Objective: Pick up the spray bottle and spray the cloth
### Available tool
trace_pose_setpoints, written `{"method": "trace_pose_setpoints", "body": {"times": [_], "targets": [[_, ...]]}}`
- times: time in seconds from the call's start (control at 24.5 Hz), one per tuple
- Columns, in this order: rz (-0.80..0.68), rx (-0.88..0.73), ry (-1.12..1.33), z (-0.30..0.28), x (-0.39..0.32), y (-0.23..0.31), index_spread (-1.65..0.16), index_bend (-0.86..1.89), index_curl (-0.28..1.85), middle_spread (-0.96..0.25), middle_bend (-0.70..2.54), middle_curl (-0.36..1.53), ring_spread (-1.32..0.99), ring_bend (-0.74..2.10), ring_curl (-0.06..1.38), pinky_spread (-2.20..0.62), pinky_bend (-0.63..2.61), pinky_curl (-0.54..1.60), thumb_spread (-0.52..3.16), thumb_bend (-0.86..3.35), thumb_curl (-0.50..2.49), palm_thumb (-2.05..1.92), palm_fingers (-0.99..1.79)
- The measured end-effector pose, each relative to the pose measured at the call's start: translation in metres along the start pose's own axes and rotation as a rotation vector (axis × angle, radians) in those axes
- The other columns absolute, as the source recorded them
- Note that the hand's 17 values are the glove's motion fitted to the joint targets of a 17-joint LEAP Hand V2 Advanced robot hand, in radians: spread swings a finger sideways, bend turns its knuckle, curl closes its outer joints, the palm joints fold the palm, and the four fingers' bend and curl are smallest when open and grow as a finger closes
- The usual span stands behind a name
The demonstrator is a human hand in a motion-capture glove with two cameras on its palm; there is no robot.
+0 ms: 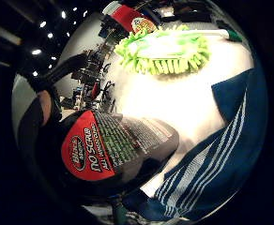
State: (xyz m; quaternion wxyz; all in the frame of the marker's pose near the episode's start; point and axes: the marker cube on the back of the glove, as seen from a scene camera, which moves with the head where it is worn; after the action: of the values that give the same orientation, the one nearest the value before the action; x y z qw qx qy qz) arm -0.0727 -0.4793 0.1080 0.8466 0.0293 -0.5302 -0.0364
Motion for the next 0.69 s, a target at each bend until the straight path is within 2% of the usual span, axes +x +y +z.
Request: {"method": "trace_pose_setpoints", "body": {"times": [0.24,0.41,0.57,0.69], "targets": [[-0.007,-0.085,-0.038,-0.004,0.003,0.003,-0.26,0.41,0.59,-0.13,0.62,0.51,-0.20,0.54,0.47,-0.12,0.32,0.44,0.06,-0.03,0.77,1.06,1.24],[-0.028,-0.126,-0.042,-0.011,0.005,0.010,-0.25,0.33,0.58,-0.12,0.60,0.51,-0.19,0.49,0.46,-0.06,0.30,0.44,0.18,-0.04,0.77,1.04,1.10],[-0.047,-0.135,-0.007,-0.018,-0.001,0.017,-0.28,0.19,0.54,-0.11,0.48,0.47,-0.16,0.45,0.45,0.05,0.26,0.44,0.38,-0.04,0.75,1.00,0.76],[-0.051,-0.146,0.070,-0.027,-0.007,0.026,-0.33,0.12,0.51,-0.13,0.40,0.45,-0.12,0.37,0.45,0.12,0.23,0.45,0.51,-0.06,0.72,0.92,0.37]]}}
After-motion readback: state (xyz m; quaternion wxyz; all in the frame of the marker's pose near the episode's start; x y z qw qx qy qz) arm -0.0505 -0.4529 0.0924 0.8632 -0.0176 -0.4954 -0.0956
